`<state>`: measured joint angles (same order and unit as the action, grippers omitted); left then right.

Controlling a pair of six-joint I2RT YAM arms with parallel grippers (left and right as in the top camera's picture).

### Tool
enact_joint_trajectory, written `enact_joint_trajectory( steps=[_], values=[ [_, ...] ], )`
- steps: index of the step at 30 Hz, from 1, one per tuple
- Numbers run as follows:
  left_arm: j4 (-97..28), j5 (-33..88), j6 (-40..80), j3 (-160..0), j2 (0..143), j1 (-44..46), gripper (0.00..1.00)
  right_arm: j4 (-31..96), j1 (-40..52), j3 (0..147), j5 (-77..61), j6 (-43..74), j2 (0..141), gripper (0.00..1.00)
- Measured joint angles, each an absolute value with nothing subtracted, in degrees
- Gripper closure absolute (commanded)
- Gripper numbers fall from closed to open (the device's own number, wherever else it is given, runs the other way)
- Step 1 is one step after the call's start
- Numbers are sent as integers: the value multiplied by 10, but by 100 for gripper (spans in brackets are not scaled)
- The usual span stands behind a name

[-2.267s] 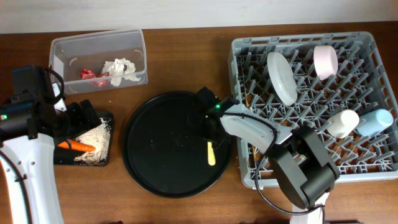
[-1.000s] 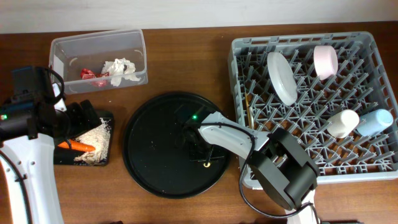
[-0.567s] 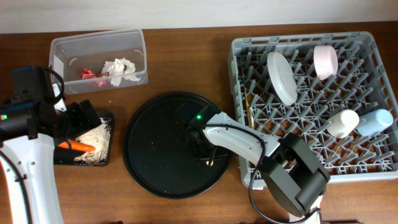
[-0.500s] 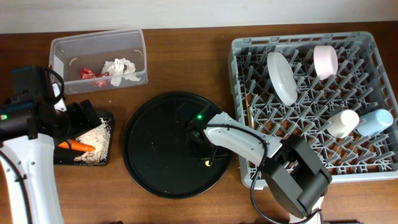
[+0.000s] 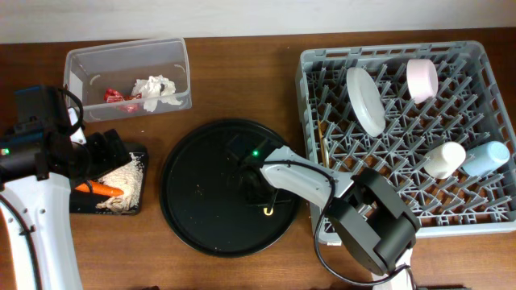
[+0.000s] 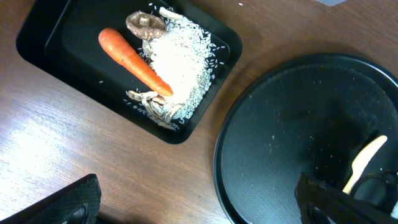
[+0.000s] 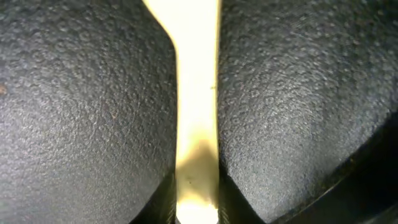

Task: Sort waste into correct bins and load items into the dishwasher rack

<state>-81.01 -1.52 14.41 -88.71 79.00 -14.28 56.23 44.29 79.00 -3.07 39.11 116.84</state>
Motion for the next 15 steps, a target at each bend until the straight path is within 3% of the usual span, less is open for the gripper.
enact_joint_trajectory(
  steps=[6,8,11,15],
  values=[
    [-810,-15,144,-887,790,-143,1,572,442,795,-37,390,1173,95],
    [-811,-15,144,-887,790,-143,1,574,442,795,-37,390,1173,83],
    [-810,-15,144,-887,790,-143,1,612,442,809,-36,380,1173,43],
    [-810,-15,144,-887,790,-143,1,609,442,916,-79,291,1171,39]
  ],
)
